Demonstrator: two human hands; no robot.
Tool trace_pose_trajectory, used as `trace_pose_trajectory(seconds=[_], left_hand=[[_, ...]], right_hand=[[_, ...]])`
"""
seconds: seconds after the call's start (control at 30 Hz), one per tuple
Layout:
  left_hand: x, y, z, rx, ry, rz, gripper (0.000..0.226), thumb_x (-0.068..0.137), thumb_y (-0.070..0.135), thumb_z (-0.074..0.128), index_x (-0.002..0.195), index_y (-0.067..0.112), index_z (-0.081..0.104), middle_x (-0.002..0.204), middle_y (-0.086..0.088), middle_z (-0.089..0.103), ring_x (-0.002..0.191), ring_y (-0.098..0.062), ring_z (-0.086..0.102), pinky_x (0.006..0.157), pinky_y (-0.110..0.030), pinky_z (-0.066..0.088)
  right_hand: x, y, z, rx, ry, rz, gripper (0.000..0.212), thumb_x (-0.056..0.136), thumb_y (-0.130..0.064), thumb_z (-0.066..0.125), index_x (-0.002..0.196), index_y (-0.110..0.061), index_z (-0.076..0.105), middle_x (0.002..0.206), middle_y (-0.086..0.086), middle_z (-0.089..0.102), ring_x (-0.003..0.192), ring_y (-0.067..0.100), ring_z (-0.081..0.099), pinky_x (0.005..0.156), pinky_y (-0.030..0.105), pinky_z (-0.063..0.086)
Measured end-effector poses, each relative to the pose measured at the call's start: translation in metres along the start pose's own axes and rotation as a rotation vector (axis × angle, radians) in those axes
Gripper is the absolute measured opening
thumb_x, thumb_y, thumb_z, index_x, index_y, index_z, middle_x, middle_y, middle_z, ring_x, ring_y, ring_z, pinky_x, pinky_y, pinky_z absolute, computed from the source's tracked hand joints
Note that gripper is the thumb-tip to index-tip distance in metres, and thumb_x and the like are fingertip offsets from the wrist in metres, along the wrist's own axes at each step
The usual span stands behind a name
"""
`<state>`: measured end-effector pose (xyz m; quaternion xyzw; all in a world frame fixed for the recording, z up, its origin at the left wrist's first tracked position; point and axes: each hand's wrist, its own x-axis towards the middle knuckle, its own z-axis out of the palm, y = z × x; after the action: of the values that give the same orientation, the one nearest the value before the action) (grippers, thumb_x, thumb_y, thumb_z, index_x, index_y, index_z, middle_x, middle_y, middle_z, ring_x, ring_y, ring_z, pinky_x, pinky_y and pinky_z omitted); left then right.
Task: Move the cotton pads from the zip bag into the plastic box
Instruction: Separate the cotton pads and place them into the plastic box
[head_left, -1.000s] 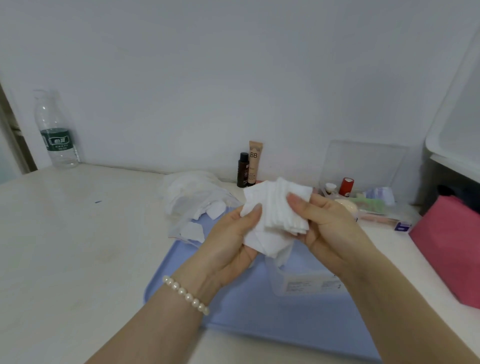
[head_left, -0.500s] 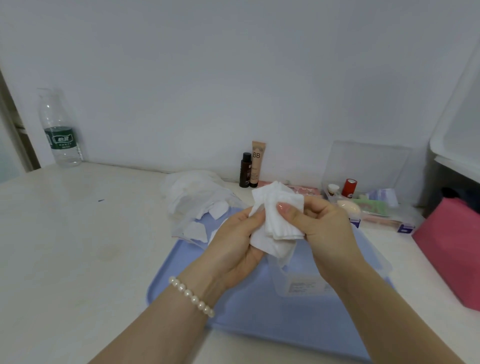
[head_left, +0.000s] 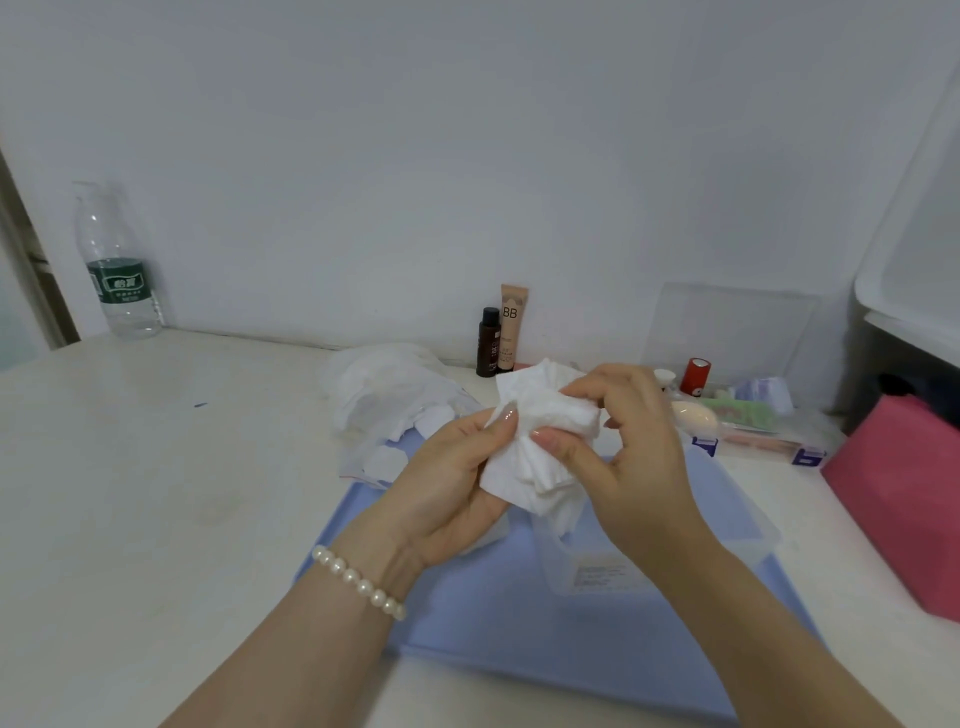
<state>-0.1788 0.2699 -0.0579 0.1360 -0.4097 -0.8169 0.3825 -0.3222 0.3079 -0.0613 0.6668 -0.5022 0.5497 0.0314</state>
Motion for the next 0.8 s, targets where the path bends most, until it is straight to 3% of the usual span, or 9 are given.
trace_pose_trajectory(seconds=[0.13,0.2,0.27,0.33,0.43,0.5,0.57,0.67,0.8], left_hand=[[0.001,-0.003,0.001,-0.095,-0.034,-0.024,0.041,0.093,0.016,0.041,0.123,-0.009,0.053,0.124,-0.024,0.059,0.114,-0.029,0.059,0.102,-0.041,0.043],[0.001,-0.003,0.002,-0.152,-0.036,-0.04,0.04,0.094,0.016,0.041,0.121,-0.009,0.056,0.127,-0.025,0.056,0.118,-0.031,0.056,0.104,-0.042,0.04],[0.001,-0.004,0.003,-0.2,-0.014,-0.055,0.037,0.096,0.015,0.039,0.115,-0.009,0.059,0.121,-0.025,0.06,0.11,-0.029,0.062,0.1,-0.039,0.043],[0.001,-0.005,0.004,-0.209,0.016,-0.054,0.037,0.099,0.012,0.033,0.116,-0.008,0.059,0.117,-0.025,0.062,0.102,-0.028,0.065,0.095,-0.038,0.048],[0.0,-0.004,0.005,-0.201,0.047,-0.05,0.035,0.1,0.011,0.032,0.12,-0.007,0.054,0.122,-0.025,0.06,0.108,-0.03,0.062,0.096,-0.041,0.046],[0.002,-0.003,0.004,-0.19,0.089,-0.042,0.034,0.095,0.013,0.04,0.118,-0.007,0.055,0.122,-0.025,0.06,0.109,-0.031,0.061,0.1,-0.044,0.044],[0.002,-0.003,0.004,-0.181,0.123,-0.027,0.039,0.09,0.016,0.045,0.122,-0.005,0.053,0.126,-0.023,0.058,0.119,-0.032,0.055,0.106,-0.048,0.039],[0.003,-0.003,0.002,-0.161,0.181,-0.039,0.03,0.094,0.016,0.044,0.113,-0.001,0.059,0.122,-0.02,0.062,0.116,-0.03,0.058,0.094,-0.046,0.047],[0.002,-0.004,0.001,-0.102,0.164,-0.068,0.036,0.085,0.008,0.051,0.118,-0.004,0.057,0.12,-0.02,0.062,0.108,-0.028,0.062,0.087,-0.039,0.052]], right_hand=[[-0.001,-0.002,0.003,-0.055,0.139,-0.134,0.02,0.077,-0.031,0.065,0.085,-0.013,0.06,0.096,-0.005,0.048,0.092,0.006,0.045,0.083,0.008,0.033],[-0.003,0.0,0.005,-0.177,0.256,-0.296,0.018,0.076,-0.02,0.072,0.084,-0.009,0.059,0.094,0.005,0.052,0.089,0.015,0.047,0.08,0.02,0.039],[-0.007,0.002,0.007,-0.318,0.353,-0.437,0.027,0.071,-0.006,0.076,0.086,-0.01,0.055,0.095,0.008,0.051,0.085,0.02,0.047,0.072,0.03,0.04],[-0.008,0.004,0.008,-0.383,0.398,-0.524,0.028,0.069,0.003,0.074,0.085,-0.008,0.054,0.096,0.008,0.049,0.084,0.023,0.048,0.071,0.031,0.037],[-0.01,0.002,0.011,-0.349,0.381,-0.554,0.027,0.069,0.004,0.073,0.083,-0.008,0.053,0.093,0.012,0.061,0.086,0.023,0.053,0.081,0.027,0.037],[-0.01,-0.01,0.009,-0.137,0.338,-0.36,0.025,0.073,-0.008,0.073,0.084,-0.016,0.052,0.088,-0.002,0.066,0.085,0.014,0.056,0.08,0.02,0.041],[-0.002,-0.028,0.002,0.232,0.342,0.047,0.025,0.075,-0.015,0.074,0.078,-0.024,0.051,0.077,-0.019,0.062,0.072,-0.001,0.056,0.067,0.01,0.043],[0.015,-0.028,-0.018,0.685,0.364,0.476,0.02,0.073,-0.016,0.07,0.08,-0.019,0.052,0.068,-0.014,0.067,0.062,0.0,0.062,0.055,0.015,0.049],[0.025,-0.006,-0.037,0.984,0.162,0.752,0.033,0.076,-0.02,0.062,0.107,-0.009,0.056,0.082,0.002,0.066,0.055,0.011,0.063,0.043,0.018,0.046]])
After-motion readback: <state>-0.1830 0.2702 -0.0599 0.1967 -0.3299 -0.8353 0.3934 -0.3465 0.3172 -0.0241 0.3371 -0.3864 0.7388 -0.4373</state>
